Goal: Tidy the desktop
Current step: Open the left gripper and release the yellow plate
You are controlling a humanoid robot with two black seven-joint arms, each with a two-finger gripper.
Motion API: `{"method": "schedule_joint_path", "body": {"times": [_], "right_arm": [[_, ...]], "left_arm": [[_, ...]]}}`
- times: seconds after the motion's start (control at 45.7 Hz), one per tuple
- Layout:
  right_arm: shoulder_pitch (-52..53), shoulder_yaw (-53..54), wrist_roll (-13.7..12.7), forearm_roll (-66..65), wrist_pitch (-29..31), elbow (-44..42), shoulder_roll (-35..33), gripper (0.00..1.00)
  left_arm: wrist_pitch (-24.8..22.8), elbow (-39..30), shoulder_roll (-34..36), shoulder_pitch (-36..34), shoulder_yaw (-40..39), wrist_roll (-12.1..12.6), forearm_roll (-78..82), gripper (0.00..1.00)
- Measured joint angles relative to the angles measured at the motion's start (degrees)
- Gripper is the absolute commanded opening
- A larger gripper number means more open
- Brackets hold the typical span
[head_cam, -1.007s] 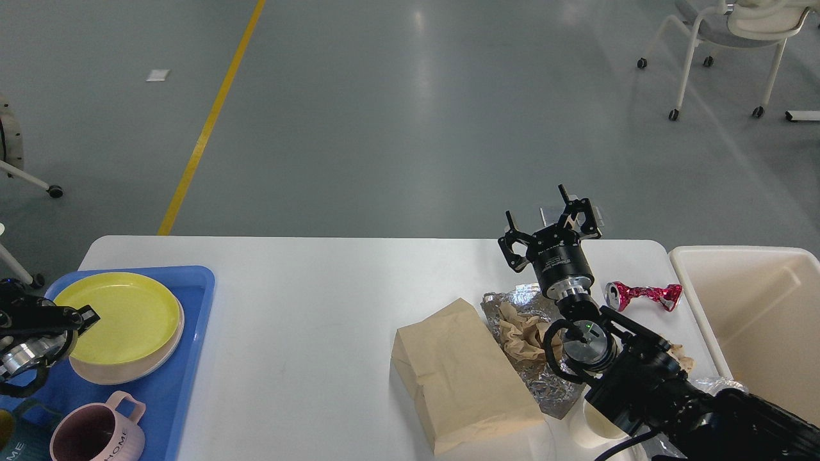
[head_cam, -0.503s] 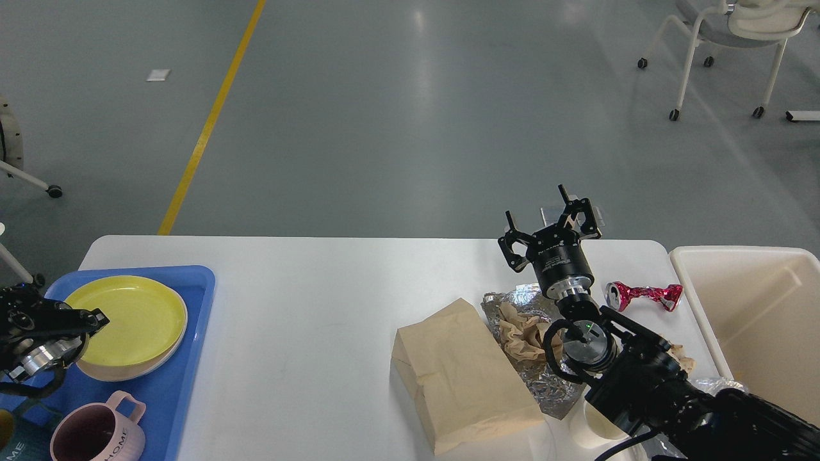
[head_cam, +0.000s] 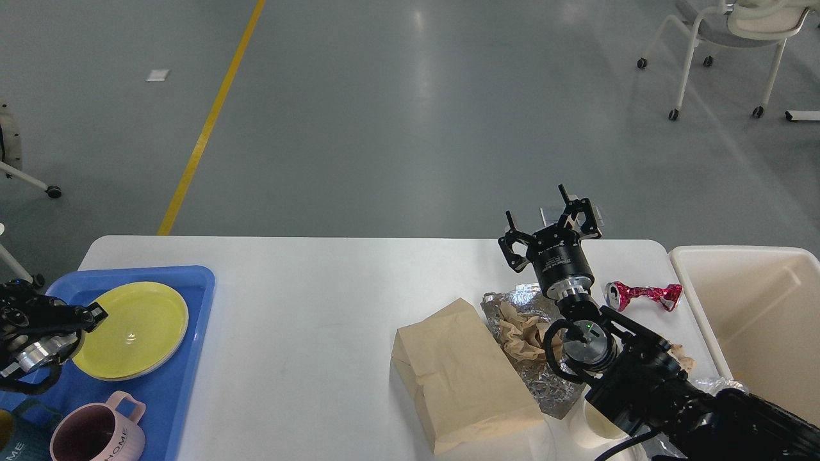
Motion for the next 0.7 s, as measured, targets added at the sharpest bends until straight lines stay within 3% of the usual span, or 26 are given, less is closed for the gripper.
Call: {"method": "schedule_joint_path", "body": {"times": [0.066, 0.306, 0.569, 0.7], "right_arm": [[0.0, 0.0, 0.0, 0.0, 0.0, 0.0, 0.0, 1.0], [0.0, 0.0, 0.0, 0.0, 0.0, 0.0, 0.0, 1.0], [0.0, 0.0, 0.0, 0.0, 0.0, 0.0, 0.0, 1.0], [0.1, 0.0, 0.0, 0.0, 0.0, 0.0, 0.0, 1.0]], "left_arm": [[0.0, 0.0, 0.0, -0.2, 0.0, 0.0, 0.0, 0.96], [-2.0, -0.9, 2.1, -2.2, 0.0, 0.5, 0.0, 0.96], [-11.1, -1.1, 7.7, -11.0, 0.2, 0.7, 0.0, 0.96], [-19.9, -1.1, 10.9, -18.7, 0.6, 0.7, 0.0, 0.96]]}}
